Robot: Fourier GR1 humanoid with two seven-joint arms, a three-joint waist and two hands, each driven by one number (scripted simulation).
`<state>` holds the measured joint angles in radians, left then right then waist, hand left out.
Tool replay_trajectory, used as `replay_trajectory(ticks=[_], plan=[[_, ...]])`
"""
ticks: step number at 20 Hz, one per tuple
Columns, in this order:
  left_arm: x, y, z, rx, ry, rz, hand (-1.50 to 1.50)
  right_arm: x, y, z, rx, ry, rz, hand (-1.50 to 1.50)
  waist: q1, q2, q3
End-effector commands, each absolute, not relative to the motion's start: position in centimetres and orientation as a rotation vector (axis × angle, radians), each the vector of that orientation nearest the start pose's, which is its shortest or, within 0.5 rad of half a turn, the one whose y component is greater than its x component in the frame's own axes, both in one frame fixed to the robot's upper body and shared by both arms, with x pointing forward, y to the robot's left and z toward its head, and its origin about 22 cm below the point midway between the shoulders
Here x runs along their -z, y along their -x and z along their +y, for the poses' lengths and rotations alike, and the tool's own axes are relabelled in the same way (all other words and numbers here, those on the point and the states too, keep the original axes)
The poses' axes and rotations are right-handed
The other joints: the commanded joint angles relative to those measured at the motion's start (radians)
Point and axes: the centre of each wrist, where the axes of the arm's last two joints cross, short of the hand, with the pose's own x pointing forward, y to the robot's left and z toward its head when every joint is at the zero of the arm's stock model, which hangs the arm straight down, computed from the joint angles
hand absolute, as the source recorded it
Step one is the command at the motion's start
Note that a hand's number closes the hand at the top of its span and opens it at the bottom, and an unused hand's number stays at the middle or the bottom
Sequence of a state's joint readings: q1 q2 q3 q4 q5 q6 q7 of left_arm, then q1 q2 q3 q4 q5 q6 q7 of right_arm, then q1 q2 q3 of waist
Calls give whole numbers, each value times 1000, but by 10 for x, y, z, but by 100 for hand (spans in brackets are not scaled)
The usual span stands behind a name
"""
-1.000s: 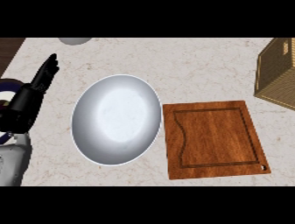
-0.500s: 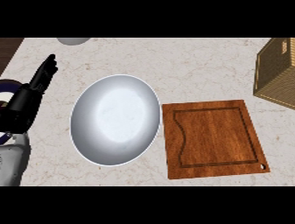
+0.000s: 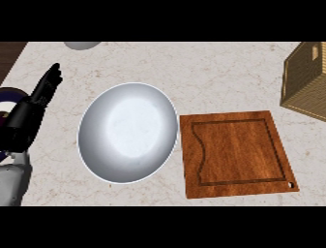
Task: Pick the cupcake from the cutting board and place it in the basket
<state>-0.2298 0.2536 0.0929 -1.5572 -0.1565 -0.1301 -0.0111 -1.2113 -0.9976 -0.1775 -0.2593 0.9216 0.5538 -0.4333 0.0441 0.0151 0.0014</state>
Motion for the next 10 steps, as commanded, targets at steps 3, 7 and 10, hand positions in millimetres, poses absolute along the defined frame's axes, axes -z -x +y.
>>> replay_trajectory(ticks=[3, 7, 10], plan=[[-87, -306, 287, 406, -272, -1743, 0, -286, -383, -488, -914, 697, -1293, -150, -3, 2, 1], [-79, -294, 272, 398, -239, -1753, 0, -295, -375, -499, -598, 581, -1487, -150, 3, -3, 2], [-90, -301, 284, 402, -278, -1761, 0, -300, -358, -517, -364, 593, -1540, -150, -3, 3, 3]])
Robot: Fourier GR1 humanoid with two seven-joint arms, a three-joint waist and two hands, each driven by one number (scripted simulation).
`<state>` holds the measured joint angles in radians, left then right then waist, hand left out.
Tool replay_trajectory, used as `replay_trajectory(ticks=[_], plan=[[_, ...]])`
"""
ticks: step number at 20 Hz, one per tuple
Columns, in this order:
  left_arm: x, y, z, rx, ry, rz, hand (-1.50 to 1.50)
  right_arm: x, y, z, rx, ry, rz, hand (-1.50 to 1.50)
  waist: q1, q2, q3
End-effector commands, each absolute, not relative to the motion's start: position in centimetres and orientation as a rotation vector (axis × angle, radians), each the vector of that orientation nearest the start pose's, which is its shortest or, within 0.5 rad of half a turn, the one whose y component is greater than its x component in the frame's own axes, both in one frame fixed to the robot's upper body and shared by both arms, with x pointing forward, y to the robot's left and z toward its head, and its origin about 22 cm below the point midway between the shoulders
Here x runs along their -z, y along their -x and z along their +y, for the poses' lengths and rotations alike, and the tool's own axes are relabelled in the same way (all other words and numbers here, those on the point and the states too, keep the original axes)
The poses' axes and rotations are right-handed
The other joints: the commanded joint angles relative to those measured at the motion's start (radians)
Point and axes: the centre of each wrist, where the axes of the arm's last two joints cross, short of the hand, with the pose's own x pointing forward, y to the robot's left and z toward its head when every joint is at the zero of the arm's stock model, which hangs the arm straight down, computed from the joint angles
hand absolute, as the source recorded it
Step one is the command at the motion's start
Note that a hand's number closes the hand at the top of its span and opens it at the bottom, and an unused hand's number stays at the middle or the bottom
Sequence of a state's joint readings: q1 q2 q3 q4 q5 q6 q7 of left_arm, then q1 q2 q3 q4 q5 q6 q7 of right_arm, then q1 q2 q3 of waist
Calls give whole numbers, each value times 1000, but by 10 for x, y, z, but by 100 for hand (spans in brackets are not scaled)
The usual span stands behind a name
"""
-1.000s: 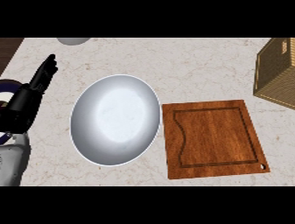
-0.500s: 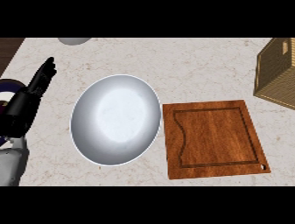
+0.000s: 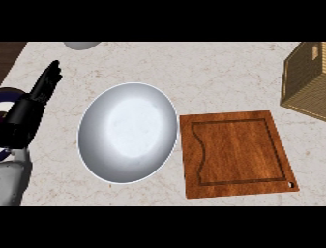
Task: Pick the cupcake from the cutting board and place it in the basket
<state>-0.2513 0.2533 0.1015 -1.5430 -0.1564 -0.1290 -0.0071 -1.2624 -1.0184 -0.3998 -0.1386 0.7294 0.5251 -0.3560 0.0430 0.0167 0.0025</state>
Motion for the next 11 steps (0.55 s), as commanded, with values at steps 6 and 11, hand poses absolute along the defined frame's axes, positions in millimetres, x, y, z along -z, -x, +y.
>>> replay_trajectory(ticks=[6, 11], plan=[[-75, -292, 283, 404, -262, -1751, 0, -308, -316, -557, -59, 669, -1557, -150, 6, 10, 3], [-81, -298, 280, 403, -259, -1757, 0, -303, -286, -581, 98, 729, -1585, -150, 3, 21, 8]])
